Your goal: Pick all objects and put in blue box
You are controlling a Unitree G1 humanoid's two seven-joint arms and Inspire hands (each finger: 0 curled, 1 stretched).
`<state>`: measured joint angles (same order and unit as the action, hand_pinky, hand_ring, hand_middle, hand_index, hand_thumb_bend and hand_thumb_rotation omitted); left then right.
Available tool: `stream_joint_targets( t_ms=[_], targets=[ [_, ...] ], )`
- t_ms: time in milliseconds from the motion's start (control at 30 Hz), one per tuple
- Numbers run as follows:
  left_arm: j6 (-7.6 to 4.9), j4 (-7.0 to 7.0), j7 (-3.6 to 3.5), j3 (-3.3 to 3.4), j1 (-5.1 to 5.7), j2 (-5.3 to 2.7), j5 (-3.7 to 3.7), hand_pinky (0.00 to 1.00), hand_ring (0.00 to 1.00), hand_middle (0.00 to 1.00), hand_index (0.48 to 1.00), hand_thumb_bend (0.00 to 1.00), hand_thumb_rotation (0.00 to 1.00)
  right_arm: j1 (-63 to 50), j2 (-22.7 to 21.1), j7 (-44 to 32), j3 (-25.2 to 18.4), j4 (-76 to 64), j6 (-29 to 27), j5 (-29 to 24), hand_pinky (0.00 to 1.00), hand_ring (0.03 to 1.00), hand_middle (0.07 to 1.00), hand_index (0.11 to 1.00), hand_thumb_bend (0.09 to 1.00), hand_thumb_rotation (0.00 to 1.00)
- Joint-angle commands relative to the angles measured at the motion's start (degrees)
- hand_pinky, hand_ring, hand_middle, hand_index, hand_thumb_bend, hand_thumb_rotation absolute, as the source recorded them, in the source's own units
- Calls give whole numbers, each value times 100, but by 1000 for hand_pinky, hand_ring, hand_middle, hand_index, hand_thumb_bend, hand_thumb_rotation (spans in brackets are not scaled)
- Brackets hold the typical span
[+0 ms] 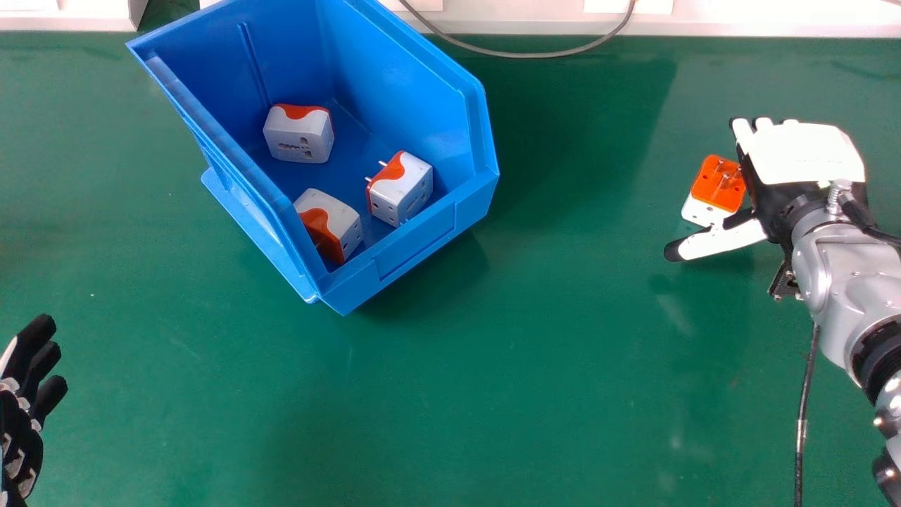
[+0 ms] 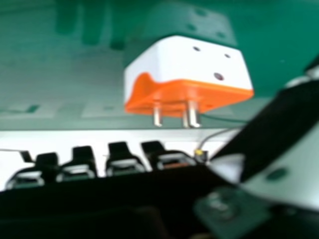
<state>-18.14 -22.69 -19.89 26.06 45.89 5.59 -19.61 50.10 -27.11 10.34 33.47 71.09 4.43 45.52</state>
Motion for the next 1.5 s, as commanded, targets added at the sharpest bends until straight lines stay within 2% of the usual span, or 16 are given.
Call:
stream_joint_targets(
  t_ms=[0, 100, 200, 233, 300, 333, 400, 433, 467, 567, 767, 900, 1033, 1133, 1267, 1467],
  targets=[
    [-87, -103, -21, 53, 83, 29, -16, 958, 965, 959, 1000, 897, 1000, 154, -139, 79, 75, 29, 35, 116, 1000, 1000, 1000, 1000, 829, 797],
    [-94, -78, -41, 69, 89, 37, -45, 958, 964, 959, 1000, 897, 1000, 184, -146, 247, 192, 65, 23, 220, 1000, 1000, 1000, 1000, 811, 822],
    [-81, -115, -40, 63, 112, 29, -62, 958, 964, 959, 1000, 898, 1000, 221, -118, 446, 256, 124, 40, 324, 905, 934, 941, 937, 756, 846],
    [-82, -116, -43, 69, 117, 30, -70, 957, 964, 958, 1000, 898, 1000, 218, -111, 537, 267, 131, 33, 337, 805, 854, 859, 854, 717, 846],
    [-88, -142, -47, 71, 146, 21, -81, 957, 964, 958, 1000, 899, 1000, 181, -86, 780, 279, 141, -42, 331, 718, 775, 776, 765, 680, 840],
    [-93, -143, -49, 72, 152, 20, -85, 956, 963, 958, 1000, 901, 1000, 162, -81, 879, 285, 161, -100, 318, 616, 647, 642, 600, 612, 805],
    [-99, -134, -53, 76, 152, 26, -94, 955, 963, 957, 1000, 902, 1000, 146, -87, 959, 274, 206, -226, 271, 536, 540, 531, 469, 556, 770],
    [-112, -115, -61, 82, 153, 29, -100, 955, 962, 957, 1000, 904, 999, 143, -93, 962, 263, 211, -269, 251, 452, 431, 420, 344, 494, 725],
    [-124, -98, -66, 85, 152, 30, -98, 954, 962, 957, 1000, 904, 999, 138, -102, 968, 227, 209, -329, 208, 434, 408, 397, 317, 481, 716],
    [-164, -41, -84, 104, 147, 29, -89, 954, 962, 957, 1000, 905, 999, 122, -94, 958, 101, 188, -415, 74, 408, 422, 421, 310, 438, 651],
    [-116, -201, -50, 109, 231, 6, -65, 953, 963, 957, 1000, 904, 1000, 116, -77, 915, -42, 183, -457, -21, 420, 474, 481, 346, 433, 584],
    [-131, -152, -61, 127, 221, 22, -67, 950, 960, 957, 1000, 905, 1000, 104, -88, 937, -35, 162, -447, -43, 417, 481, 495, 371, 435, 553],
    [-138, -181, -55, 123, 242, 8, -51, 949, 960, 957, 1000, 904, 999, 103, -92, 904, -60, 160, -475, -78, 387, 447, 470, 339, 438, 496],
    [-124, -229, -53, 130, 271, 6, -68, 943, 959, 958, 1000, 904, 999, 119, -94, 823, -75, 172, -452, -86, 386, 451, 473, 368, 438, 488],
    [-143, -161, -82, 164, 260, 35, -101, 942, 959, 958, 1000, 904, 999, 120, -79, 752, -89, 165, -427, -97, 389, 457, 479, 367, 437, 487],
    [-143, -187, -130, 201, 303, 20, -117, 941, 959, 958, 1000, 899, 1000, 120, -68, 608, -135, 174, -418, -118, 404, 469, 490, 348, 422, 463]
  ],
)
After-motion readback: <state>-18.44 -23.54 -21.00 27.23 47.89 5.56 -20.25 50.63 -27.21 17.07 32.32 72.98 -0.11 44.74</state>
